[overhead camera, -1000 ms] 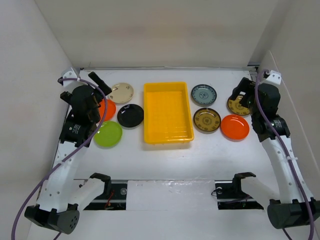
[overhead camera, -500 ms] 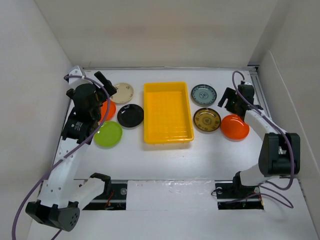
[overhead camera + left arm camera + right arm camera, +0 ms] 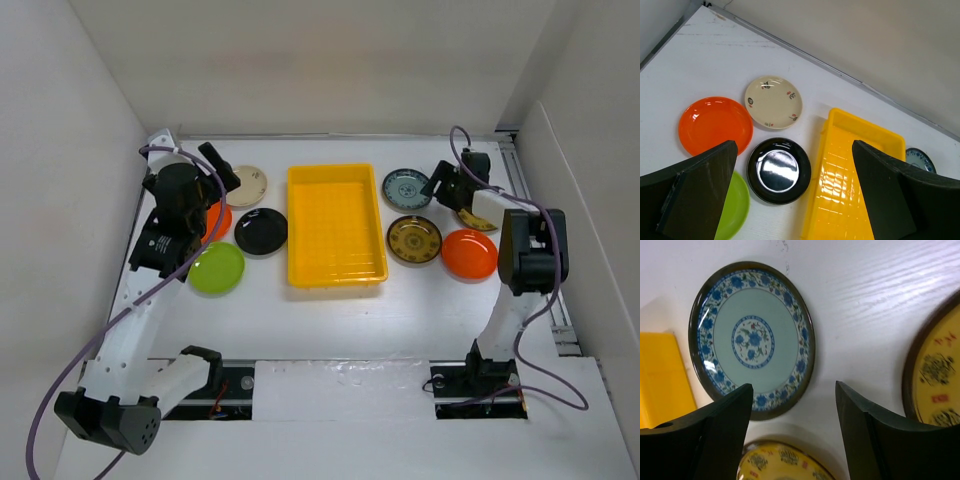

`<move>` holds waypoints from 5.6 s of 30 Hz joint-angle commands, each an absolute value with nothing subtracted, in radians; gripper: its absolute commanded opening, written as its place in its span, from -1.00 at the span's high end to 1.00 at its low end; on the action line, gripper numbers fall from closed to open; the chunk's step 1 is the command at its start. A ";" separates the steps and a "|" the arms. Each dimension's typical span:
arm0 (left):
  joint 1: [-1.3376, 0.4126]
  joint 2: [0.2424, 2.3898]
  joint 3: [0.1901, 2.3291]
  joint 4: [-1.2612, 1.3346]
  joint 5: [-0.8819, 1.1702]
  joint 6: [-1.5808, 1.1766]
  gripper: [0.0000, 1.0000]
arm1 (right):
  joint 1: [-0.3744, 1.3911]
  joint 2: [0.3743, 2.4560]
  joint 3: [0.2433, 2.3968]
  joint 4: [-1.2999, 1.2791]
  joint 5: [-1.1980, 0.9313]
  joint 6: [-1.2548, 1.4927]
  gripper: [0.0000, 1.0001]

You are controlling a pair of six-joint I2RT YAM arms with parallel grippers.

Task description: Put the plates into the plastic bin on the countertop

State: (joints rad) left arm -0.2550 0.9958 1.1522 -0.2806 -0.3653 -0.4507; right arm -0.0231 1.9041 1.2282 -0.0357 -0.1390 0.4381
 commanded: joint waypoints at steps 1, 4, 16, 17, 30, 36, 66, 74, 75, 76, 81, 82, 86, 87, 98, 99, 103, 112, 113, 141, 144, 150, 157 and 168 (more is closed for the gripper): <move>-0.252 0.996 1.157 -0.250 -0.345 -0.437 -0.99 | -0.025 1.971 1.322 0.028 -0.207 0.466 -0.43; -0.252 1.005 1.157 -0.250 -0.354 -0.437 -0.99 | -0.025 1.996 1.354 0.018 -0.207 0.489 -0.37; -0.252 1.046 1.177 -0.259 -0.365 -0.437 -0.99 | -0.043 2.151 1.569 -0.230 -0.198 0.492 0.68; -0.252 1.046 1.177 -0.259 -0.365 -0.437 -0.99 | -0.052 2.151 1.578 -0.244 -0.210 0.492 0.71; -0.252 1.055 1.177 -0.278 -0.383 -0.437 -0.99 | -0.063 2.304 1.822 -0.420 -0.285 0.427 0.34; -0.252 1.055 1.177 -0.278 -0.383 -0.437 -0.99 | -0.083 2.373 1.939 -0.520 -0.359 0.364 0.44; -0.187 1.354 1.333 -0.561 -0.474 -0.644 -0.99 | 0.180 1.786 1.505 -0.143 -0.198 0.508 1.00; 0.092 1.327 1.057 -0.459 -0.196 -0.690 -0.99 | 0.319 1.853 1.467 -0.141 -0.232 0.426 1.00; 0.135 1.313 1.033 -0.459 -0.187 -0.701 -0.99 | 0.336 1.865 1.454 -0.127 -0.241 0.426 1.00; 0.146 1.298 1.011 -0.459 -0.187 -0.701 -0.99 | 0.345 1.877 1.454 -0.127 -0.241 0.426 1.00; 0.155 1.180 0.918 -0.502 -0.293 -0.761 -0.99 | 0.359 1.919 1.445 -0.106 -0.241 0.426 1.00; 0.155 1.167 0.907 -0.517 -0.293 -0.775 -0.99 | 0.359 1.946 1.445 -0.095 -0.241 0.426 1.00; 0.155 1.131 0.871 -0.557 -0.316 -0.811 -0.99 | 0.359 2.009 1.494 -0.095 -0.278 0.426 1.00; 0.155 1.118 0.842 -0.557 -0.302 -0.821 -0.99 | 0.359 2.010 1.505 -0.095 -0.278 0.426 0.98; 0.131 1.086 0.672 -0.537 -0.163 -0.933 -0.99 | 0.423 1.896 1.514 -0.095 -0.268 0.384 -1.00; 0.130 1.097 0.672 -0.548 -0.172 -0.943 -0.99 | 0.423 1.869 1.525 -0.095 -0.268 0.383 -1.00; 0.109 1.132 0.672 -0.569 -0.204 -0.973 -0.99 | 0.462 1.818 1.534 -0.095 -0.310 0.374 -1.00; 0.153 1.161 0.531 -0.479 -0.164 -1.034 -0.60 | 0.480 1.694 1.491 -0.095 -0.364 0.365 -1.00; 0.153 1.161 0.531 -0.463 -0.175 -1.034 -0.54 | 0.480 1.666 1.491 -0.095 -0.373 0.365 -1.00; 0.109 0.809 0.662 -0.653 -0.184 -1.100 1.00 | 0.413 1.385 1.345 -0.095 -0.423 0.374 -0.95; 0.109 0.770 0.783 -0.667 -0.202 -1.036 1.00 | 0.393 1.373 1.345 -0.095 -0.423 0.374 -0.95; 0.109 0.813 0.865 -0.415 -0.019 -0.855 1.00 | 0.332 1.339 1.316 -0.095 -0.423 0.383 -0.95; -0.039 1.197 0.967 -0.023 0.255 -0.755 1.00 | 0.215 1.264 1.249 -0.181 -0.301 0.408 -0.98; -0.379 1.699 1.311 0.003 0.156 -0.695 1.00 | 0.040 0.999 0.948 -0.259 -0.104 0.451 -0.98</move>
